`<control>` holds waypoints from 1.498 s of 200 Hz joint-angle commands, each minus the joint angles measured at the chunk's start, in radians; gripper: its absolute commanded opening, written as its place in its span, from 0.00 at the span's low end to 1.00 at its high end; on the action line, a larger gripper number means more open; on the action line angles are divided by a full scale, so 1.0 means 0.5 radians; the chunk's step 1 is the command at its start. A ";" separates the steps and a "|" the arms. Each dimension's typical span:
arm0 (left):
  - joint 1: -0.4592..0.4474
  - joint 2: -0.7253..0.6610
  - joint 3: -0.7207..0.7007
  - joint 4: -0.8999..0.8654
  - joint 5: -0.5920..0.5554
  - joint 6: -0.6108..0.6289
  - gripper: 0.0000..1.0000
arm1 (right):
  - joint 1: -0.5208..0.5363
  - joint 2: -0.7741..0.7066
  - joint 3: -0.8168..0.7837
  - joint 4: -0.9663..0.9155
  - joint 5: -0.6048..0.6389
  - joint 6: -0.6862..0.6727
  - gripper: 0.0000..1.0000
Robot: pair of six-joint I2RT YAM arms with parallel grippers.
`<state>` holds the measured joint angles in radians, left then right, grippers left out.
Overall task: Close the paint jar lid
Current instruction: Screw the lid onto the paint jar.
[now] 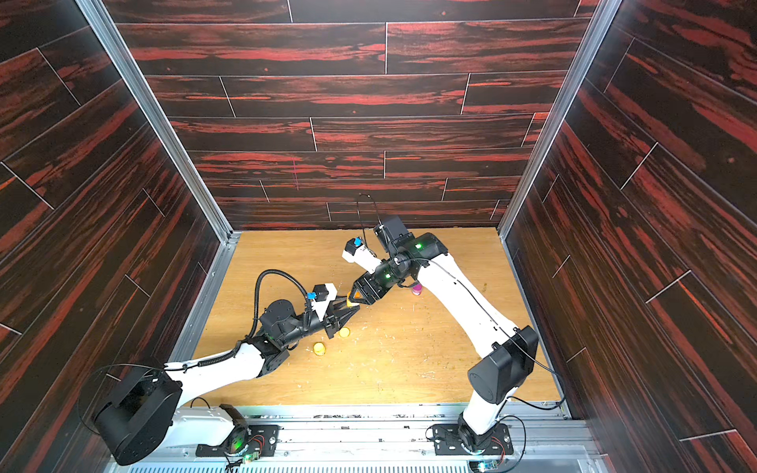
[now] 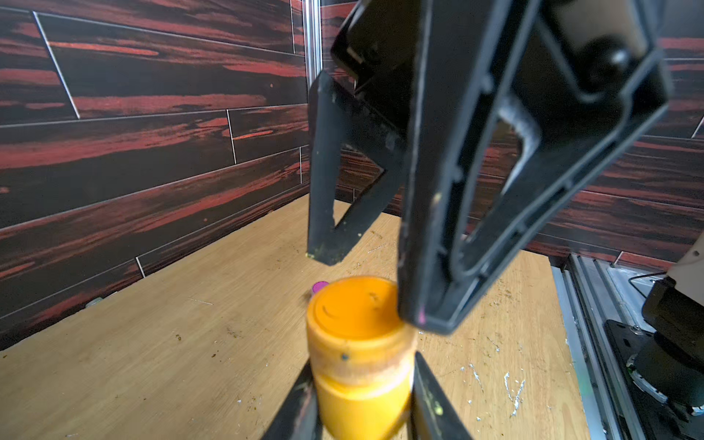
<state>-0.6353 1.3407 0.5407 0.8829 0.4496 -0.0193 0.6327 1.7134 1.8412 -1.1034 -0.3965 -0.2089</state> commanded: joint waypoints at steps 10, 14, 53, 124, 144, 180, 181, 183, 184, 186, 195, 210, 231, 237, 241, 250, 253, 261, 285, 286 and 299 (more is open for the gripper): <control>0.013 0.005 0.063 0.007 0.040 -0.017 0.22 | 0.008 0.022 0.051 -0.039 -0.015 -0.044 0.67; 0.013 0.003 0.063 0.005 0.037 -0.017 0.22 | 0.009 0.025 0.052 -0.039 -0.013 -0.043 0.67; 0.016 0.008 0.063 0.001 0.040 -0.017 0.22 | 0.019 0.046 0.025 -0.027 -0.014 -0.025 0.64; 0.017 0.017 0.069 0.001 0.043 -0.023 0.22 | 0.047 0.084 0.049 -0.011 0.016 0.005 0.58; 0.019 0.018 0.072 0.001 0.041 -0.023 0.22 | 0.051 0.086 0.041 -0.001 0.027 0.018 0.52; 0.019 0.016 0.081 -0.011 0.038 -0.018 0.22 | 0.057 0.098 0.039 0.014 0.062 0.053 0.37; 0.019 0.016 0.081 -0.012 0.037 -0.017 0.22 | 0.057 0.100 0.038 0.014 0.062 0.056 0.37; 0.019 0.018 0.081 -0.012 0.038 -0.017 0.22 | 0.059 0.099 0.036 0.016 0.065 0.058 0.36; 0.019 0.020 0.083 -0.013 0.037 -0.017 0.22 | 0.060 0.100 0.035 0.016 0.067 0.060 0.36; 0.019 0.019 0.084 -0.014 0.037 -0.017 0.22 | 0.060 0.099 0.033 0.018 0.071 0.065 0.35; 0.019 0.021 0.090 -0.019 0.031 -0.014 0.22 | 0.068 0.104 0.022 0.030 0.078 0.088 0.33; 0.017 0.039 0.108 -0.018 -0.002 -0.005 0.22 | 0.089 0.115 -0.015 0.075 0.081 0.164 0.32; 0.004 0.100 0.176 0.001 -0.134 0.050 0.21 | 0.131 0.120 -0.108 0.228 0.149 0.401 0.29; -0.014 0.129 0.197 0.015 -0.207 0.077 0.22 | 0.145 0.133 -0.124 0.277 0.164 0.493 0.27; -0.027 0.145 0.212 0.022 -0.258 0.103 0.22 | 0.155 0.145 -0.129 0.309 0.166 0.560 0.27; -0.065 0.193 0.254 0.039 -0.386 0.167 0.21 | 0.186 0.185 -0.130 0.388 0.232 0.763 0.29; -0.079 0.214 0.271 0.047 -0.420 0.186 0.21 | 0.195 0.203 -0.125 0.411 0.266 0.821 0.29; -0.107 0.262 0.315 0.077 -0.498 0.219 0.21 | 0.222 0.255 -0.090 0.438 0.337 0.988 0.28; -0.131 0.402 0.385 0.241 -0.644 0.208 0.21 | 0.278 0.309 -0.068 0.539 0.477 1.291 0.32; -0.131 0.405 0.385 0.249 -0.646 0.206 0.21 | 0.278 0.305 -0.070 0.544 0.477 1.298 0.32; -0.131 0.424 0.353 0.353 -0.659 0.186 0.21 | 0.278 0.224 -0.119 0.587 0.538 1.328 0.37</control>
<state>-0.6567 1.5547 0.6529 0.8391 0.1543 0.0456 0.7010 1.8362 1.8050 -0.9016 -0.1047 0.2790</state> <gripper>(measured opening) 0.355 0.357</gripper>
